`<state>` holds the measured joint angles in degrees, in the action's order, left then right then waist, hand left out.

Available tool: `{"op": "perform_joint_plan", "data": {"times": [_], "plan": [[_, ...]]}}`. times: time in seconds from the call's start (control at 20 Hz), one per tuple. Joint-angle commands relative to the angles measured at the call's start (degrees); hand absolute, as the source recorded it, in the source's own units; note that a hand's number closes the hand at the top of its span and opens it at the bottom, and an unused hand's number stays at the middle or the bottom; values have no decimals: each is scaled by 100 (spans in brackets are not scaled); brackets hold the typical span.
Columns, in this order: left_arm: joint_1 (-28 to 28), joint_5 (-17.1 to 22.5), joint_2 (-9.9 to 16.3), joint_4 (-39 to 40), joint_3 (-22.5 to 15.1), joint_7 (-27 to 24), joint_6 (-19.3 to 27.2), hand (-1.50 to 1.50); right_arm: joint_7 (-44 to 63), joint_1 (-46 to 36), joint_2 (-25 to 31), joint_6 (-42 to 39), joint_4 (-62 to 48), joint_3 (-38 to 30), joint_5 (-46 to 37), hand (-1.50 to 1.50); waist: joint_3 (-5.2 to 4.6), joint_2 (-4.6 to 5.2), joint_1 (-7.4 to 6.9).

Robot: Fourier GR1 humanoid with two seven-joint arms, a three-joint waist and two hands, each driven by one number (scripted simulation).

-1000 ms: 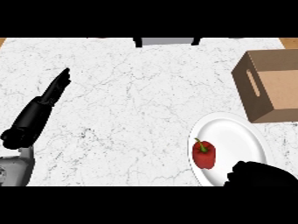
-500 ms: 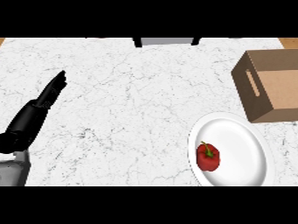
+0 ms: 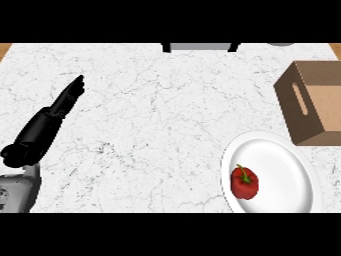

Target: Pick the lemon from the plate and place it in the cardboard box

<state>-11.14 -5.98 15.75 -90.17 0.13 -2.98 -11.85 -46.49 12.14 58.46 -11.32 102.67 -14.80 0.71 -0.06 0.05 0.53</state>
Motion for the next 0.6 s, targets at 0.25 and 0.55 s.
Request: {"op": "perform_joint_plan", "data": {"times": [0.25, 0.55], "plan": [[-535, -173, -272, 334, -159, 169, 77, 0, 889, -2219, 487, -724, -2253, 29, 355, 150, 8, 52, -210], [-338, -96, -207, 131, -187, -3, -127, 0, 297, -2885, 586, -445, -3472, 1133, -1403, 150, 14, 83, -424]]}}
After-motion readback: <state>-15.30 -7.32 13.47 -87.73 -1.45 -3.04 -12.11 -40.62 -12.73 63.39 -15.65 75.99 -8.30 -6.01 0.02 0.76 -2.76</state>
